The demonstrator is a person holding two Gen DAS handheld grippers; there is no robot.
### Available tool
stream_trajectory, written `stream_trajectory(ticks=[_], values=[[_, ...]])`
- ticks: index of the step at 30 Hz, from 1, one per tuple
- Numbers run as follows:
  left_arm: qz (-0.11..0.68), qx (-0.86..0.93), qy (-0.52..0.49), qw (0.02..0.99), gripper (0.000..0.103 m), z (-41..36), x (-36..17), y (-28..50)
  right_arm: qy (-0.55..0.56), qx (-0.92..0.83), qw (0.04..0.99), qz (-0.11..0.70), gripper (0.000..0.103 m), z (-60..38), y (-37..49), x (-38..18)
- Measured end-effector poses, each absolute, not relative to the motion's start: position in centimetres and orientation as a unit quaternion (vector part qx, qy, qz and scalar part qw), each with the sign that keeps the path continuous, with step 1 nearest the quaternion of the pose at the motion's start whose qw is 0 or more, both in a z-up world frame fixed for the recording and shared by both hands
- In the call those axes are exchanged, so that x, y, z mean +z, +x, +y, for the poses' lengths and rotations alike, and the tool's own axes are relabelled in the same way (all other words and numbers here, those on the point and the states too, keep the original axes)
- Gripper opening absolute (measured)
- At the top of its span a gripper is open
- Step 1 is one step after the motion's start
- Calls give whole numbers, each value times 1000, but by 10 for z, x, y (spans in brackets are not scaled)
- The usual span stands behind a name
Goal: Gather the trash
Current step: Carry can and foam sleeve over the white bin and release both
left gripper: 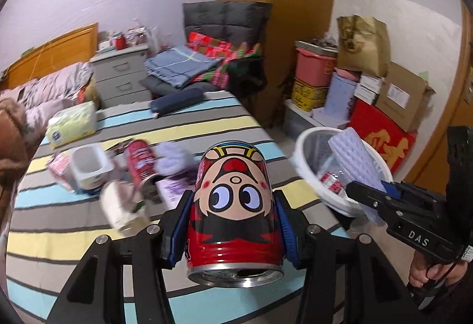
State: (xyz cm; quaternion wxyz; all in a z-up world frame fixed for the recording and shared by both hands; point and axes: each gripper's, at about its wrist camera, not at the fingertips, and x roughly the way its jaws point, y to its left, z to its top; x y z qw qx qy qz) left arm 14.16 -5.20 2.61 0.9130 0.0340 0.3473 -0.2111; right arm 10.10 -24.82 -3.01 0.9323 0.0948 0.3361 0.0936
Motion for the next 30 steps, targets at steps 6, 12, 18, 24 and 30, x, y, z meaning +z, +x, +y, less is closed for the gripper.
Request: stream_trajectory(ticks=[6, 12, 18, 24, 30], values=[[343, -246, 48, 905, 53, -96, 29, 143, 110, 56, 934, 336, 29, -279, 96, -31], [342, -277, 59, 896, 53, -137, 28, 147, 118, 21, 934, 336, 29, -311, 90, -32], [353, -309, 63, 881, 53, -177, 19, 157, 122, -19, 928, 351, 29, -335, 93, -41], [367, -330, 74, 866, 53, -216, 4, 166, 134, -47, 918, 370, 29, -360, 104, -54], [386, -333, 93, 855, 53, -250, -16, 183, 131, -55, 906, 399, 29, -375, 121, -69]])
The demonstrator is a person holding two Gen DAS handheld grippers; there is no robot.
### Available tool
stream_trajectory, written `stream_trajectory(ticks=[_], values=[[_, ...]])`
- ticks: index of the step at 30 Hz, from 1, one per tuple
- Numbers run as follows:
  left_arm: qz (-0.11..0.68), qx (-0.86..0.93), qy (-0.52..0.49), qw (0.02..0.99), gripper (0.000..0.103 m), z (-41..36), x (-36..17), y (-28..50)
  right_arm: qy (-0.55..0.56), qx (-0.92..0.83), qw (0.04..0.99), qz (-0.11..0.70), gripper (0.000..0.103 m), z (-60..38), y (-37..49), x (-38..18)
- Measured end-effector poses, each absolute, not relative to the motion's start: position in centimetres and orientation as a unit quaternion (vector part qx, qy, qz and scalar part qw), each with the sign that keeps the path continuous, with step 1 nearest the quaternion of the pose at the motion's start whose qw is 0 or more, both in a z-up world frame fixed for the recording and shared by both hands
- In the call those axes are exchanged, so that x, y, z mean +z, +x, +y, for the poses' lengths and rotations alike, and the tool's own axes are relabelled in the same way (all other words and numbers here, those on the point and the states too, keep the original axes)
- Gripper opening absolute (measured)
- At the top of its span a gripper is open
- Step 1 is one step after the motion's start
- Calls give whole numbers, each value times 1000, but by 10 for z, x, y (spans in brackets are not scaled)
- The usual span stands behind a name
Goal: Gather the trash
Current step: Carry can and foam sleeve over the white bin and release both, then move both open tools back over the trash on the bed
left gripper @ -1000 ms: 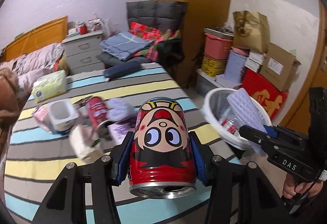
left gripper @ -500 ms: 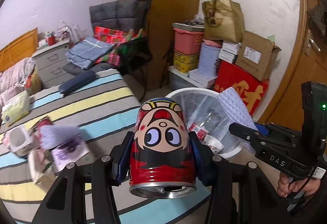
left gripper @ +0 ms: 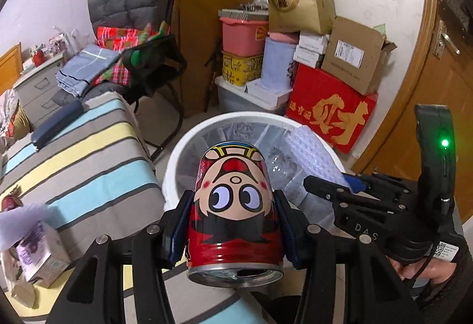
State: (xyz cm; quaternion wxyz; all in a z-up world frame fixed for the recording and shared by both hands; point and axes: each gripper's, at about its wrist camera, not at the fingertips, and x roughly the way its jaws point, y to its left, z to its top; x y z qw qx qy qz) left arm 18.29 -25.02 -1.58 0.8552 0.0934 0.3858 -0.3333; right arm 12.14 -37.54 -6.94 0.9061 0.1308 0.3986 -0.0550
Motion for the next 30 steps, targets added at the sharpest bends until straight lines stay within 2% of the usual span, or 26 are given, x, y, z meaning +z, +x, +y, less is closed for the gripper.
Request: stream_trajectory(ticks=[10, 11, 13, 15, 30], values=[[386, -334, 80, 856, 54, -266, -28, 201, 113, -76, 896, 422, 32, -393, 133, -83], [385, -333, 78, 857, 56, -265, -27, 201, 112, -76, 896, 422, 35, -394, 133, -83], [384, -333, 78, 858, 71, -265, -25, 202, 111, -80, 897, 421, 48, -394, 133, -83], [381, -333, 75, 859, 72, -262, -23, 202, 118, -69, 900, 413, 59, -396, 132, -81], [364, -306, 50, 878, 72, -218, 1, 193, 129, -81, 917, 368, 59, -381, 117, -57]])
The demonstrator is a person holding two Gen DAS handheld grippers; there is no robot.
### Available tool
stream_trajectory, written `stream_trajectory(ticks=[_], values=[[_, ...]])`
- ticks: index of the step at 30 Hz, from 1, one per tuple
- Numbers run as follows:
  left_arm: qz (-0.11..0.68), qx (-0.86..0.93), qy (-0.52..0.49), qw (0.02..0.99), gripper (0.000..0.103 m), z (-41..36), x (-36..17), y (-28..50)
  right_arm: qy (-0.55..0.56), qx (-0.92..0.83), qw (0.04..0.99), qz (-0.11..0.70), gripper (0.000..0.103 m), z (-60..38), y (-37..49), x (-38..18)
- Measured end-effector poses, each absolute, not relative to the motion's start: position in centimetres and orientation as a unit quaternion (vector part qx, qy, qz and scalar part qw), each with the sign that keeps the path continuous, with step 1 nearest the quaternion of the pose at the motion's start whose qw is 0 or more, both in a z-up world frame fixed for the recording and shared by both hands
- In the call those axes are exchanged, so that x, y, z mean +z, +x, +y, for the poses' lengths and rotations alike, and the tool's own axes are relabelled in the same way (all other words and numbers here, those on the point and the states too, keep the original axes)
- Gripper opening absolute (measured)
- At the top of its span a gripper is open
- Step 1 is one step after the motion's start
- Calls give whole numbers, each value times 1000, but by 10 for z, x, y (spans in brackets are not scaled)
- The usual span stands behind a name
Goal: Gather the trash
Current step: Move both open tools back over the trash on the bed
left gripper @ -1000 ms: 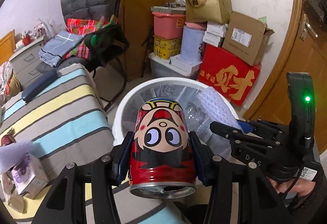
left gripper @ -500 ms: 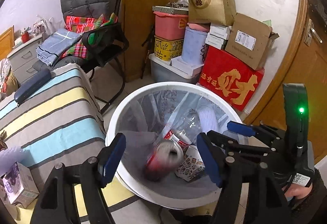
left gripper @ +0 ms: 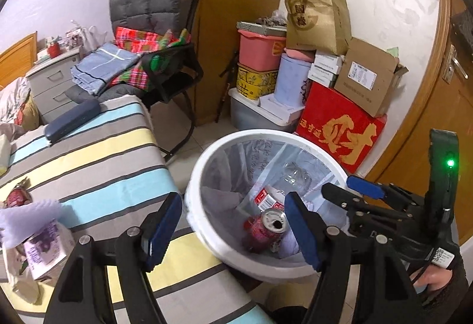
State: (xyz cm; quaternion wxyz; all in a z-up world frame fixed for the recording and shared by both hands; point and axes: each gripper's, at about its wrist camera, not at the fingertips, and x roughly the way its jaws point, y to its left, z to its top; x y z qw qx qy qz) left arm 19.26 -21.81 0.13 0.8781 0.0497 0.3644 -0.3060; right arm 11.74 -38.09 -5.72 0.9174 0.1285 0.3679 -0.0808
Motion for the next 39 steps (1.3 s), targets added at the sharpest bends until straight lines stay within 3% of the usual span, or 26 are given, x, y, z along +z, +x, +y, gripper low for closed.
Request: stream_trajectory(ticks=[20, 39], values=[[326, -201, 16, 924, 72, -95, 23, 168, 113, -8, 936, 332, 59, -307, 117, -38], [363, -78, -35, 928, 72, 38, -12, 180, 93, 92, 923, 361, 59, -213, 146, -52]])
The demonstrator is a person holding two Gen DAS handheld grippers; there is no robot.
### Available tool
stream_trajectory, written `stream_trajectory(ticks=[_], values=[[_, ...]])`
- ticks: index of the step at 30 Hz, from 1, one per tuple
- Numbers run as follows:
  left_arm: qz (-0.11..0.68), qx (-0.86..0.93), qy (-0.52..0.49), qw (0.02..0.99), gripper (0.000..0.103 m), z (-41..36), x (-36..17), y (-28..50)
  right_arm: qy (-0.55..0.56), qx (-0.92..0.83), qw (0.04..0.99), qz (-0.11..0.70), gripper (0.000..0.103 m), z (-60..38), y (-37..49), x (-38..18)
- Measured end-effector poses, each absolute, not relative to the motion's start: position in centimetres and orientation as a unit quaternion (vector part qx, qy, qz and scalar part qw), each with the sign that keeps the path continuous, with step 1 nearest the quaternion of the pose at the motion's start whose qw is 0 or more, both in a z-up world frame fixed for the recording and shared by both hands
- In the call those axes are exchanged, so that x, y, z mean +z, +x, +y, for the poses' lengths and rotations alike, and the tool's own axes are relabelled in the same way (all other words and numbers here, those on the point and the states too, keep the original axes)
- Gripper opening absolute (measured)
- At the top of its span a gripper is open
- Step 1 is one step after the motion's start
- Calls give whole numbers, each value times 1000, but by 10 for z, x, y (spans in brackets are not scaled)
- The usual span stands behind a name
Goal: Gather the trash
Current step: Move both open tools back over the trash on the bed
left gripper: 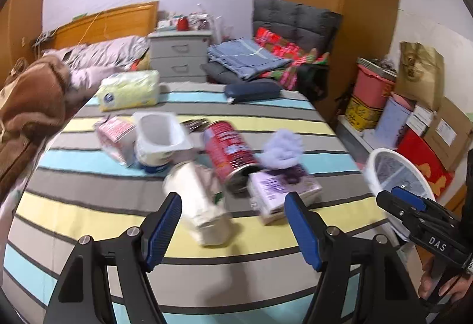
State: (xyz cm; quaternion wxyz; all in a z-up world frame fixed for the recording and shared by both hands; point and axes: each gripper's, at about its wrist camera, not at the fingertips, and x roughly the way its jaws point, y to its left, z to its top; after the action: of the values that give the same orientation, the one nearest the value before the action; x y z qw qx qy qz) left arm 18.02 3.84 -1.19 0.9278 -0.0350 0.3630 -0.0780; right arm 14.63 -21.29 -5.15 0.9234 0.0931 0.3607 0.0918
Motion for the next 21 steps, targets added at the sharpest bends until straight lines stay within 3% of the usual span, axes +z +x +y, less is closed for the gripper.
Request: stream_trajectory(ticks=[21], values=[[418, -90, -48, 903, 74, 79, -55, 218, 77, 135, 913, 377, 60, -135, 171, -57]])
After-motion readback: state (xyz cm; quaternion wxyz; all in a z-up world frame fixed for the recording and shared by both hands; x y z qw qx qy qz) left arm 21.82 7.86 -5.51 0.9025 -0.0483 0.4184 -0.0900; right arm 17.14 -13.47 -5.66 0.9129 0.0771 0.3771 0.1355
